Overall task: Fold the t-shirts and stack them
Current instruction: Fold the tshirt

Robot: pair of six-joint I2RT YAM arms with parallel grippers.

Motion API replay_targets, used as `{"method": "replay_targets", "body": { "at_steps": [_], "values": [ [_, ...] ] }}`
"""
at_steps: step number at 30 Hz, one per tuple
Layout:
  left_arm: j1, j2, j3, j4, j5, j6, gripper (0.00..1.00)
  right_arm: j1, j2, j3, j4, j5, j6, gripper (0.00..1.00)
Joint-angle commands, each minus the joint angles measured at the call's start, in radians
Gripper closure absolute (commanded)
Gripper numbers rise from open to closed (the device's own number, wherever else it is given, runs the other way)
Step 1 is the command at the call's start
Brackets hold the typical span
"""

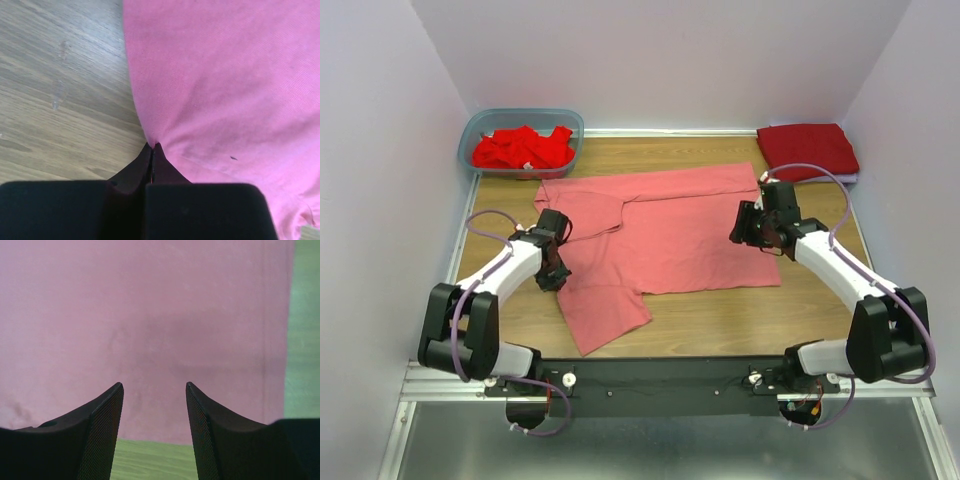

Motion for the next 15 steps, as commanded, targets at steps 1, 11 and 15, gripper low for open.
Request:
{"method": "replay_targets", "body": {
  "at_steps": [1, 11, 15],
  "values": [
    [-0.007, -0.064, -0.031, 0.031, 0.034, 0.011, 1.0, -0.004, -0.031, -0.058, -0.13, 0.181, 0.045, 0.4],
    [-0.007, -0.153, -0.06, 0.063, 0.045, 0.069, 1.0, -0.197, -0.123, -0.183, -0.219, 0.177, 0.137, 0.37],
    [-0.006, -0.176, -0.065, 0.072, 0.054, 0.08, 1.0, -0.28, -0.123, -0.207, -0.219, 0.153, 0.147, 0.38]
  ]
}}
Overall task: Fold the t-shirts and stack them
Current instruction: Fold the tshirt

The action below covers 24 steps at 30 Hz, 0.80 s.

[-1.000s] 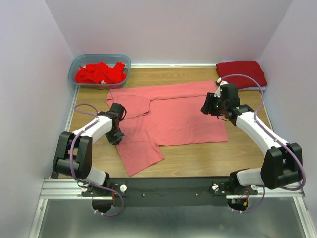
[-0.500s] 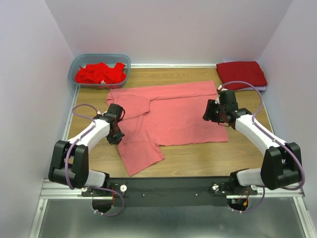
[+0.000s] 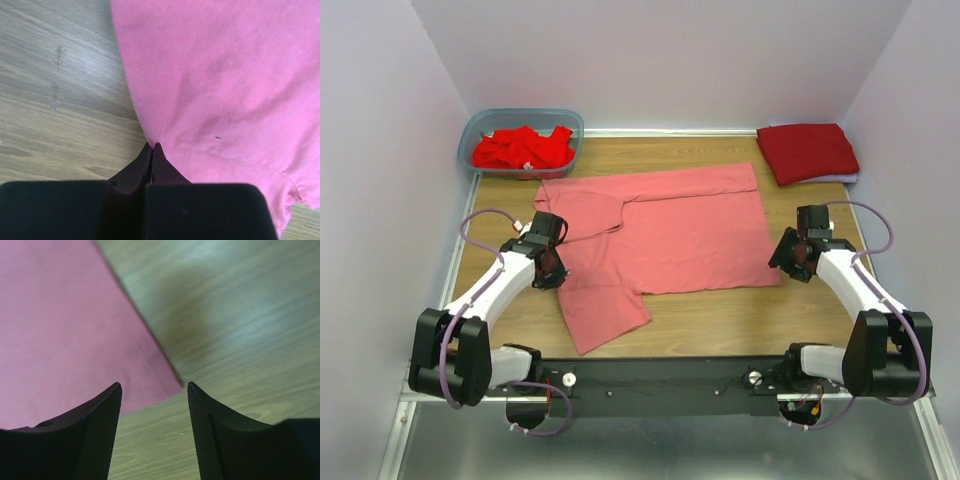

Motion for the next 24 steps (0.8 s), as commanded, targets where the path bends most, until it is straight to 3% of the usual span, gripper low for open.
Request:
{"method": "replay_targets", "body": {
  "at_steps": [1, 9, 24],
  "values": [
    [-0.007, -0.043, -0.018, 0.027, 0.03, 0.029, 1.0, -0.045, -0.005, -0.025, -0.038, -0.004, 0.032, 0.38],
    [-0.007, -0.083, -0.018, 0.041, 0.047, 0.043, 1.0, -0.045, 0.067, -0.032, -0.038, -0.009, 0.05, 0.4],
    [-0.007, -0.107, -0.024, 0.058, 0.068, 0.052, 1.0, -0.046, 0.133, -0.043, -0.028, -0.02, 0.056, 0.54]
  ]
}}
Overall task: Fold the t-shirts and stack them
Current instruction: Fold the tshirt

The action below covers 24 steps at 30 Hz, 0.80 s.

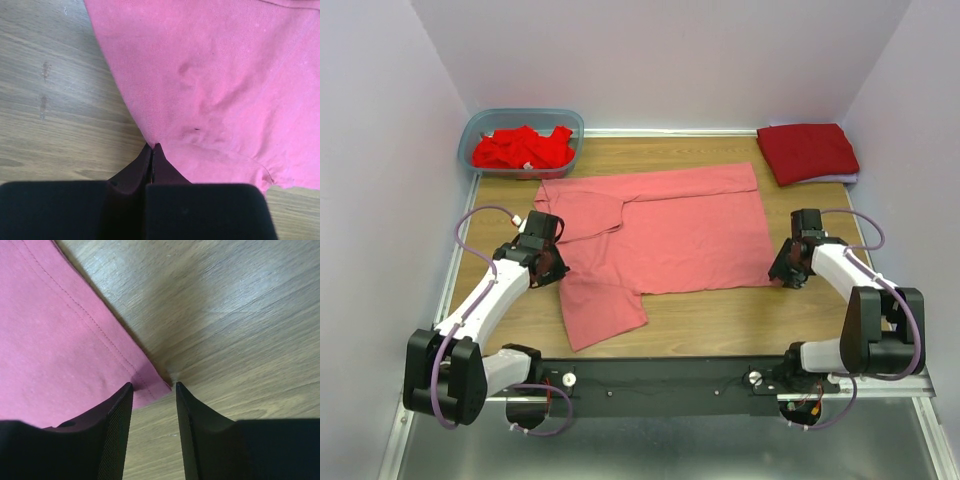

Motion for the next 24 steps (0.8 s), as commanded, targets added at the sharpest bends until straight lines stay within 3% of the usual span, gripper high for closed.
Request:
{"method": "replay_targets", "body": {
  "at_steps": [1, 6, 10, 14, 17, 24],
  "values": [
    [-0.007, -0.005, -0.019, 0.02, 0.026, 0.012, 1.0, -0.007, 0.023, -0.021, -0.007, -0.01, 0.017, 0.54],
    [-0.007, -0.003, -0.018, 0.02, 0.028, 0.012, 1.0, -0.005, 0.031, -0.039, 0.022, -0.033, 0.02, 0.62],
    [-0.007, -0.011, -0.019, 0.017, 0.026, 0.008, 1.0, -0.005, 0.022, -0.039, 0.022, -0.034, 0.019, 0.83],
    [-0.007, -0.035, -0.027, 0.009, 0.034, -0.003, 1.0, -0.005, -0.018, -0.035, 0.016, -0.028, 0.012, 0.95],
    [-0.007, -0.051, -0.03, -0.004, 0.041, -0.009, 1.0, -0.007, -0.049, -0.019, -0.011, -0.013, -0.003, 1.0],
    [0.005, -0.045, 0.0, -0.003, 0.026, 0.001, 1.0, -0.007, -0.066, 0.051, -0.041, 0.013, -0.026, 1.0]
  ]
}}
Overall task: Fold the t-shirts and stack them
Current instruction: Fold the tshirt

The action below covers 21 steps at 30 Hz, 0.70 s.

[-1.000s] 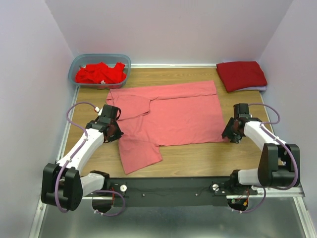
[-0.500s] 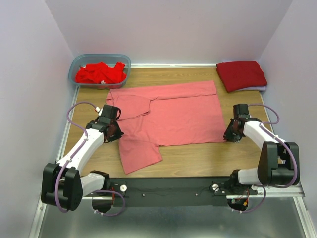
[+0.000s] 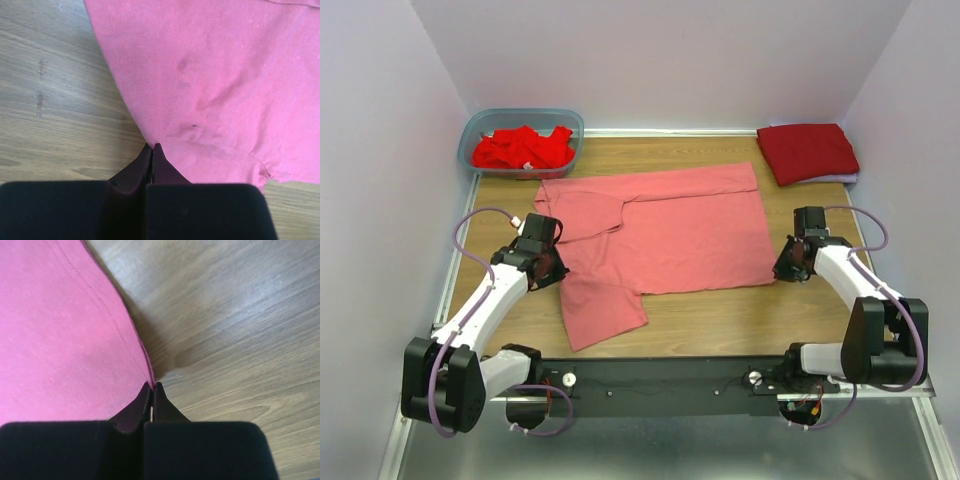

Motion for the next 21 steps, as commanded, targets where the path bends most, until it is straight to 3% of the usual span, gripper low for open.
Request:
{"method": "replay_targets", "body": {
  "at_steps": [1, 12, 21],
  "values": [
    [0.009, 0.007, 0.033, -0.009, 0.01, 0.007, 1.0, -0.005, -0.013, 0.074, -0.031, 0.038, -0.017, 1.0],
    [0.172, 0.096, 0.072, 0.048, 0.071, 0.119, 1.0, -0.007, 0.148, 0.271, 0.021, -0.032, -0.006, 1.0],
    [0.213, 0.2, 0.167, 0.077, 0.088, 0.173, 1.0, -0.005, 0.281, 0.401, 0.033, -0.068, -0.012, 0.99]
  ]
}}
